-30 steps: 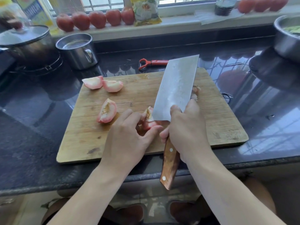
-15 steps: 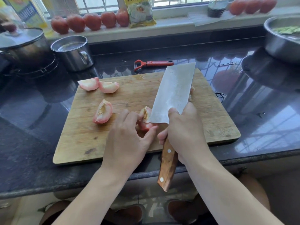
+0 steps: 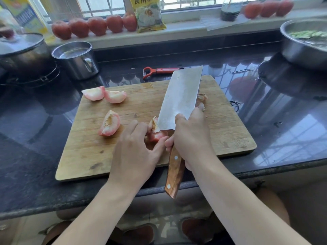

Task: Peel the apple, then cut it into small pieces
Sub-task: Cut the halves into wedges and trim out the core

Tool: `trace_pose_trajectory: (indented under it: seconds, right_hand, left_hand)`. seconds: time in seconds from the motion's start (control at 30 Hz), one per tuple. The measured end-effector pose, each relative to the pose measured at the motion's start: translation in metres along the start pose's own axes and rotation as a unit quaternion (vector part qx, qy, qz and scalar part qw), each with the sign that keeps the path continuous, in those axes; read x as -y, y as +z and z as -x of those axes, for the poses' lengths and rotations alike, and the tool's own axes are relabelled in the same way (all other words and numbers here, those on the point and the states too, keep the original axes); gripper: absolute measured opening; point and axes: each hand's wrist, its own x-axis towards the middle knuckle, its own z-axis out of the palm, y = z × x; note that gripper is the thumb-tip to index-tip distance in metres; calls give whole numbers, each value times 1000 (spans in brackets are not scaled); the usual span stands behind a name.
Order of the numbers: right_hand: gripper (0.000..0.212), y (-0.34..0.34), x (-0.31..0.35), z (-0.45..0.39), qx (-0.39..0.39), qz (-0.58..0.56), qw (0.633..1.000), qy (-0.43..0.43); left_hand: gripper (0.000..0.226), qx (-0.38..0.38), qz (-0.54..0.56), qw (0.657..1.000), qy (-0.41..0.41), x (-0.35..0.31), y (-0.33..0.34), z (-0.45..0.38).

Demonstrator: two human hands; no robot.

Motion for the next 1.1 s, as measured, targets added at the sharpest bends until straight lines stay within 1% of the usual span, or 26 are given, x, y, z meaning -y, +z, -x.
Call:
trace_pose_trajectory:
  seconds: [0.1, 0.17, 0.3, 0.4, 0.5, 0.63, 0.73, 0.8, 0.93, 1.03, 1.1]
  right_hand:
    - [10, 0, 1, 0, 2, -10, 1000, -2]
    - [6, 0, 2, -1, 2, -19, 1000, 1]
    - [11, 3, 6, -1, 13, -29, 999, -4]
    - [9, 2, 3, 1, 12, -32, 999, -10]
    - [10, -2, -5, 3, 6, -28, 1000, -4]
    - [10, -2, -7, 1, 7, -26, 1000, -9]
    - [12, -1, -4, -1, 25, -29, 999, -8]
    - [11, -6, -5, -1, 35, -28, 999, -11]
    - [15, -34, -6, 2, 35, -52, 998, -16]
    - [15, -53, -10, -6, 19, -68, 997, -23]
    - [15, -57, -13, -9, 30, -78, 996, -23]
  left_hand:
    - [31, -2, 1, 1000, -6, -1, 0, 0]
    - [32, -4, 0, 1000, -4, -2, -1, 0]
    - [35, -6, 9, 1000, -6, -5, -1, 1]
    - [39, -4, 10, 1000, -18, -5, -1, 0]
    - [32, 4, 7, 1000, -26, -4, 0, 1]
    - [34, 16, 13, 999, -39, -5, 0, 0]
    - [37, 28, 34, 998, -51, -9, -5, -1]
    - [32, 42, 38, 997, -58, -10, -9, -2]
    - [16, 85, 56, 991, -89, -6, -20, -15]
    - [17, 154, 28, 982, -106, -4, -29, -33]
    - [15, 187, 9, 977, -103, -6, -33, -44]
